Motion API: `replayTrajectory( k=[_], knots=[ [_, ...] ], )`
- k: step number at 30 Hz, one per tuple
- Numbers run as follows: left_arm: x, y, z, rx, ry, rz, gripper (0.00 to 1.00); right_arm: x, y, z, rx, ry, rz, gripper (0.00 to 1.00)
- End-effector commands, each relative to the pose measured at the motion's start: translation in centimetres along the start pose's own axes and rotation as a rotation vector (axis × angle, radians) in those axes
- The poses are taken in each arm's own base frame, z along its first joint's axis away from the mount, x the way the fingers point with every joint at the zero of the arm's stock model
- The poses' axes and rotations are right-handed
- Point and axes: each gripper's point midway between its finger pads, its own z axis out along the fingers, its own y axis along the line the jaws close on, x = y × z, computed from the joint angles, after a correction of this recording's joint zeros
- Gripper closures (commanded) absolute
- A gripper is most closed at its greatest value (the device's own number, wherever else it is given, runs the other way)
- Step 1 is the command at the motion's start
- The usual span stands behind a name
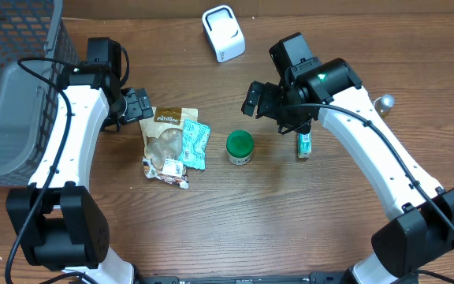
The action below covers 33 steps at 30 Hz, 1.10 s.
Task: Scan the item barcode
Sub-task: 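Release the bottle and move the right gripper toward the green jar, then lower the right gripper over the green-lidded jar and close on it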
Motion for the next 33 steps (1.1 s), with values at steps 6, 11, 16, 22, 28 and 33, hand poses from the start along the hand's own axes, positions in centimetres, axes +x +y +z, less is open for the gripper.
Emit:
replayTrajectory(
  k=[6,11,16,22,28,33],
  knots=[
    [-0.6,0.0,-1.0,0.006,-0.034,-0.003,0.00,0.4,0.2,1.7,0.024,0.015,-0.019,0.00],
    [-0.6,0.0,-1.0,0.006,-0.034,-0.003,0.00,1.0,0.5,2.3,0.064,-0.008,-0.057,0.00],
    [-0.6,0.0,-1.0,0.007,-0.034,-0.003,0.00,1.7,1.9,2.6,0.073,-0.038,-0.110,0.00],
    [-0.6,0.0,-1.0,0.007,-0.034,-0.003,0.00,2.3,3.6,3.1,0.109,-0.114,-0.188,0.00],
    [-0.6,0.0,-1.0,0.006,-0.034,-0.003,0.00,3.0,4.3,4.0,0.144,-0.137,-0.230,0.00],
    [-0.6,0.0,-1.0,0.007,-0.034,-0.003,0.00,3.2,3.9,5.8,0.176,-0.111,-0.231,0.00]
  ],
)
